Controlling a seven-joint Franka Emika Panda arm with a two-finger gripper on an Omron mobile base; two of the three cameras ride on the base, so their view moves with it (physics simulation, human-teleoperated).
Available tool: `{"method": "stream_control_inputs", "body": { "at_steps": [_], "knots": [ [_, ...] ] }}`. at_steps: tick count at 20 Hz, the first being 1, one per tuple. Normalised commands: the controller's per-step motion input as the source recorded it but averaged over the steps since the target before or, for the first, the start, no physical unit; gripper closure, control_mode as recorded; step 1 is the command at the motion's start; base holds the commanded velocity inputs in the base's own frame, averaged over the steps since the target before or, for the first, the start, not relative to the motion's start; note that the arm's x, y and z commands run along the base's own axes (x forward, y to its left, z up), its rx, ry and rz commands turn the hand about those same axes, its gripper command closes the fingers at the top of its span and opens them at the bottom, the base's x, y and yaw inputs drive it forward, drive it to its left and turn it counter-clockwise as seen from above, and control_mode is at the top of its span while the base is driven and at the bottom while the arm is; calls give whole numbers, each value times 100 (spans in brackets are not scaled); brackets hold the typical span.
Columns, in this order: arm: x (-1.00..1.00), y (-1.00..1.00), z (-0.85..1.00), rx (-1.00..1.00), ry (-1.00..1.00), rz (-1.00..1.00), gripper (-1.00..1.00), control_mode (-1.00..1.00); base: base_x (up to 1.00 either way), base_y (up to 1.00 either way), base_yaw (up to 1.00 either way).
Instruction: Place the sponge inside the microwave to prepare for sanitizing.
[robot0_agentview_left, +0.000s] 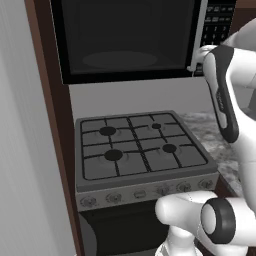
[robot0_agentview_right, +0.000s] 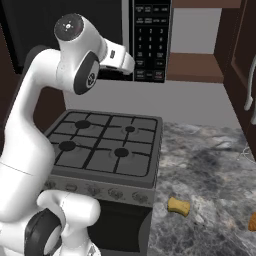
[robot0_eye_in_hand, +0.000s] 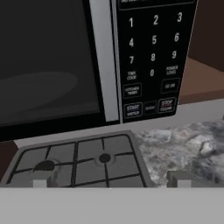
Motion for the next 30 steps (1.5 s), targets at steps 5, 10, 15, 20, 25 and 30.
{"method": "stream_control_inputs", "body": {
  "at_steps": [5, 10, 15, 20, 25, 30],
  "knots": [
    [52, 0, 0, 0, 1, 0, -100, -100, 0, 0, 0],
    [62, -8, 6, 0, 7, 2, -100, -100, 0, 0, 0],
    [43, -16, 3, 0, 2, 7, -100, -100, 0, 0, 0],
    [43, -4, 0, 0, -1, 7, -100, -100, 0, 0, 0],
    [53, 0, 0, 0, -1, 2, -100, -100, 0, 0, 0],
    [34, 0, -2, 0, -7, 0, -100, -100, 0, 0, 0]
  ]
}}
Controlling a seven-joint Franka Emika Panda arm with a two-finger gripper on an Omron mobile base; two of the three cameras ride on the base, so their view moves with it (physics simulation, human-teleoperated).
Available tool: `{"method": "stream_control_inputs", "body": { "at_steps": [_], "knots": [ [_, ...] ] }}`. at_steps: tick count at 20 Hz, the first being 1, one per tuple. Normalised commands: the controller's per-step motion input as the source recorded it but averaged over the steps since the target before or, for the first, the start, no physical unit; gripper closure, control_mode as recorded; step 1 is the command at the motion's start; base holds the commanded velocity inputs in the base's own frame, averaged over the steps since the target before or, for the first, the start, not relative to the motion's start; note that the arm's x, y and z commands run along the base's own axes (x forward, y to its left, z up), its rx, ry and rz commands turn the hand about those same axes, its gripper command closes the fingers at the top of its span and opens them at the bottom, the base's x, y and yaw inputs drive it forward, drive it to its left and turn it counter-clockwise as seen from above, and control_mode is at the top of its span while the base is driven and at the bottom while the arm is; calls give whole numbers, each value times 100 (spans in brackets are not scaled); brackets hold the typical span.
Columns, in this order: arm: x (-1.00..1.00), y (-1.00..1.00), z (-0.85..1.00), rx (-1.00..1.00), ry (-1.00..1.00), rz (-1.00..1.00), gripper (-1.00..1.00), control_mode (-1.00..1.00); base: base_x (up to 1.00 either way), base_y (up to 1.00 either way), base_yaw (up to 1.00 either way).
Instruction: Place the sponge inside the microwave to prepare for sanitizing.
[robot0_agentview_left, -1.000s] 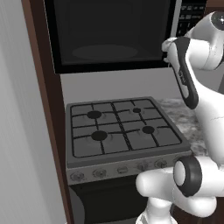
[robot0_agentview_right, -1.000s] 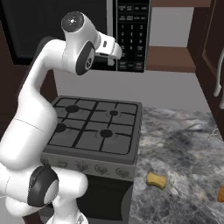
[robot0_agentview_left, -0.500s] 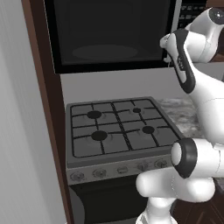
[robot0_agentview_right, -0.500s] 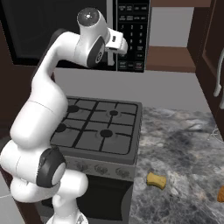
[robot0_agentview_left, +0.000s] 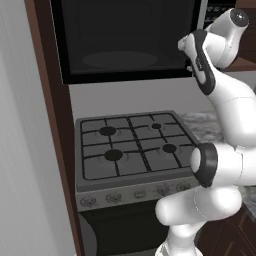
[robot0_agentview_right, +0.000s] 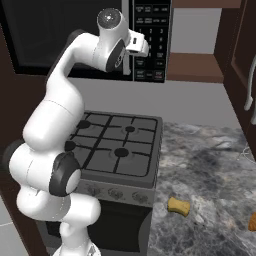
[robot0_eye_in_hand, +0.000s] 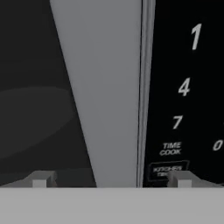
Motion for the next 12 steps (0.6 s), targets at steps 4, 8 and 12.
{"method": "stream_control_inputs", "body": {
  "at_steps": [4, 8, 12],
  "knots": [
    [31, 0, -22, 0, -16, 0, -100, -100, 0, 0, 0],
    [52, -2, -37, 0, -21, 3, -100, -100, 0, 0, 0],
    [20, 0, -3, 0, -2, 1, 100, -100, 0, 0, 0]
  ]
}}
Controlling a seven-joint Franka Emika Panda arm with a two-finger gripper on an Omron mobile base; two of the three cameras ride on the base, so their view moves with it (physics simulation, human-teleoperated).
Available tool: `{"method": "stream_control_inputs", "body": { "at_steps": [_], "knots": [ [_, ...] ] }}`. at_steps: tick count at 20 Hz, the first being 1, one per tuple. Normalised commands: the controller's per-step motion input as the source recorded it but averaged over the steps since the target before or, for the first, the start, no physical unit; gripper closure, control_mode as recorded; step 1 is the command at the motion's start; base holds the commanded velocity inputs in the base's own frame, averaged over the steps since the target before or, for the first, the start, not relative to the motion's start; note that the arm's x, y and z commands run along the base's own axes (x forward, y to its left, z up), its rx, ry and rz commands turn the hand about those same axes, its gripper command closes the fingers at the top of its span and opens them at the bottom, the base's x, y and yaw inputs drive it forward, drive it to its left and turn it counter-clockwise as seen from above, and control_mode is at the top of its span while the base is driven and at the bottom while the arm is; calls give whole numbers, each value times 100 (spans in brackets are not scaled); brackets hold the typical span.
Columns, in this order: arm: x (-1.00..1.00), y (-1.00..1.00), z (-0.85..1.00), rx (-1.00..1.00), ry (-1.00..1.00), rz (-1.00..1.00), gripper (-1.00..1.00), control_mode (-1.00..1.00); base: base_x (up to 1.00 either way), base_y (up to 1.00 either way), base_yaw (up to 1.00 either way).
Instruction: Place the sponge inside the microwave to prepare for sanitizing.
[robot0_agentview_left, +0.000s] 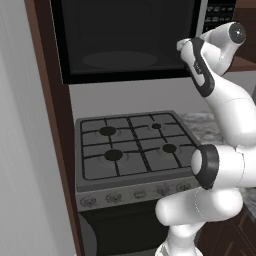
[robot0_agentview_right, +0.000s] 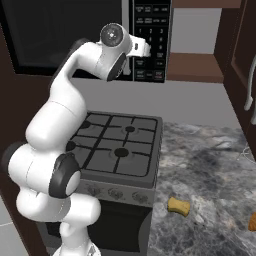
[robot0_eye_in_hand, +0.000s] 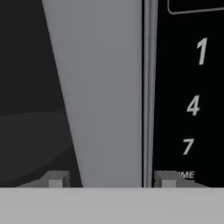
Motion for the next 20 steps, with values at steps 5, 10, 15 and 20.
{"method": "stream_control_inputs", "body": {
  "at_steps": [5, 10, 15, 20],
  "knots": [
    [6, 10, 0, 1, 7, 3, 100, -100, 0, 0, 0],
    [-45, 3, 4, 0, 3, 1, 100, -100, 0, 0, 0],
    [-65, 15, 0, 0, 0, 0, 100, -100, 0, 0, 0],
    [-24, 39, 0, -7, 13, -15, 100, -100, 0, 0, 0]
  ]
}}
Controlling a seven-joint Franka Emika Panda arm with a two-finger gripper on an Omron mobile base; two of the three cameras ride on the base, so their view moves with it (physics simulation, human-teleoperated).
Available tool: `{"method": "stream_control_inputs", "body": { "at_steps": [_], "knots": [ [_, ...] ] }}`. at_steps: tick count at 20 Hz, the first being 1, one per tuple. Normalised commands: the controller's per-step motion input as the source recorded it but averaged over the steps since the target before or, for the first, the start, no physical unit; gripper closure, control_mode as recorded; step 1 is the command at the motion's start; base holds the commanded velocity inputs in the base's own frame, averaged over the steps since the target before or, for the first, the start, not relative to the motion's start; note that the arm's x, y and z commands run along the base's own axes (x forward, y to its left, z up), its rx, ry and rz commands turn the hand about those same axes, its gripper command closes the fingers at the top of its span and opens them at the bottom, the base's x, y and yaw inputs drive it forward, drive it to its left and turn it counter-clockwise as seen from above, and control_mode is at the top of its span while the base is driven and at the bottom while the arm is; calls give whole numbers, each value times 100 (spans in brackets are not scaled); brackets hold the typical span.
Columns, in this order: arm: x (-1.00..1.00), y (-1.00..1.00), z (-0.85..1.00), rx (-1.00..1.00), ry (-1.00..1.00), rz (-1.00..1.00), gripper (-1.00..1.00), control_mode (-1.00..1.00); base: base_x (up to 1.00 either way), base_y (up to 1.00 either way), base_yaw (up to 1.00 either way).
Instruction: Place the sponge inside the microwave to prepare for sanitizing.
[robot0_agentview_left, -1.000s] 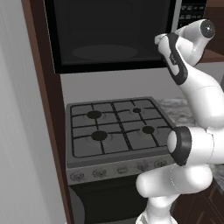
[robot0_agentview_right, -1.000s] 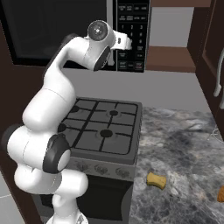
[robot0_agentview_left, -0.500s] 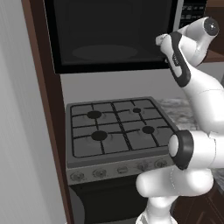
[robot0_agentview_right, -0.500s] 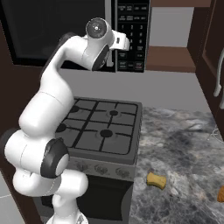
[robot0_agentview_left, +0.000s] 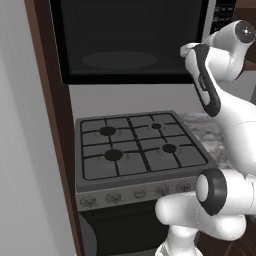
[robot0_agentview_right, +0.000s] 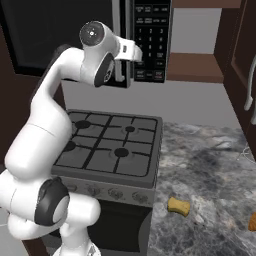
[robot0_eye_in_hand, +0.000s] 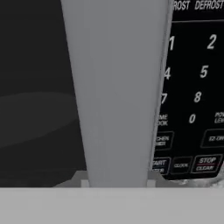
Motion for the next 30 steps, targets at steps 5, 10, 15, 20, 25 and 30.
{"method": "stream_control_inputs", "body": {
  "at_steps": [5, 10, 15, 20, 25, 30],
  "knots": [
    [-49, 25, 0, -4, 19, -23, 100, -100, 0, 0, 0],
    [-65, 27, -4, 1, -4, -24, 100, -100, 0, 0, 0],
    [-46, 41, -10, 0, -5, -24, 100, -100, 0, 0, 0],
    [-33, 39, 0, -1, 4, -17, 100, -100, 0, 0, 0],
    [-53, 40, 0, 0, 0, -13, 100, -100, 0, 0, 0],
    [-59, 57, 0, 0, 0, -10, 100, -100, 0, 0, 0]
  ]
}}
